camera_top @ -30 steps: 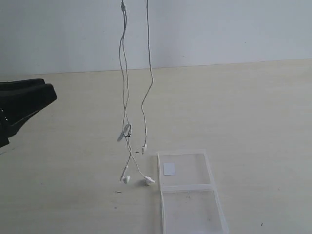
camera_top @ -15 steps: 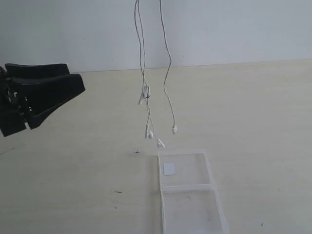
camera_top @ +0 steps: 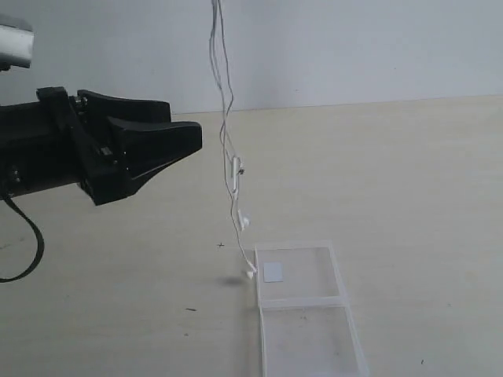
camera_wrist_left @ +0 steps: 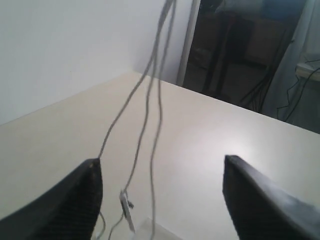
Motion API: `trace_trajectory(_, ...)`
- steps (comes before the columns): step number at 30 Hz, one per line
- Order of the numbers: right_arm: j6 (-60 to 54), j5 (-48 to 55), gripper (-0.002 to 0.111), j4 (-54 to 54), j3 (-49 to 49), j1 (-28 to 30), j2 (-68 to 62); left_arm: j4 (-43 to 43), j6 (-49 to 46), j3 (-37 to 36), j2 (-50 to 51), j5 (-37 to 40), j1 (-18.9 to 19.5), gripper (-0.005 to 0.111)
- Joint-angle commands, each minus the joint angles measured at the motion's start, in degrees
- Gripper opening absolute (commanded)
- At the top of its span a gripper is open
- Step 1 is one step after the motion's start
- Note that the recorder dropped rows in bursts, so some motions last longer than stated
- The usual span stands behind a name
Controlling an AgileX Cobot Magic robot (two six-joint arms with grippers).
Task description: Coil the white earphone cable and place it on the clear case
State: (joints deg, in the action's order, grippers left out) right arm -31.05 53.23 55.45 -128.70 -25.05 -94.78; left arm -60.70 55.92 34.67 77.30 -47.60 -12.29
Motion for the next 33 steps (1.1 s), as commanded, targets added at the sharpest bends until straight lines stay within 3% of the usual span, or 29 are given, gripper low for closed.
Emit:
trace_trajectory(1, 0.65, 0.13, 0.000, -2.10, -0.37, -1.31, 0.15, 2.92, -0.08, 0.79, 1.90, 1.63, -0.48, 0.067)
trace_trajectory(10, 1.08, -0.11, 0.000, -0.80, -0.37, -1.59, 0.15, 2.88, -0.08, 2.38, 5.67, -1.00, -0.48, 0.072)
trace_trajectory(14, 1.08, -0.21, 0.000, -0.68, -0.37, -1.57, 0.15, 2.58, 0.81, 4.47, 8.79, -8.08, -0.62, 0.070)
trace_trajectory(18, 1.08, -0.48, 0.000, -1.07, -0.37, -1.57, 0.15, 2.68, 1.89, 6.89, 11.19, -9.47, -2.20, 0.050)
trace_trajectory(22, 1.08, -0.48, 0.000, -2.51, -0.37, -1.57, 0.15, 1.98, 2.36, 6.88, 11.61, -6.48, -2.69, 0.006)
trace_trajectory(23, 1.08, -0.60, 0.000, -4.93, -0.37, -1.57, 0.15, 1.04, 2.49, 6.88, 11.61, -5.82, -2.69, 0.001)
trace_trajectory(29, 5.74, -1.21, 0.000, -15.80, -0.37, -1.57, 0.15, 1.04, 2.49, 6.88, 11.40, -5.02, -2.69, 0.002)
trace_trajectory(33, 5.59, -1.93, 0.000, -15.48, -0.37, -1.57, 0.15, 1.28, 2.49, 6.88, 11.40, -2.01, -2.69, 0.003)
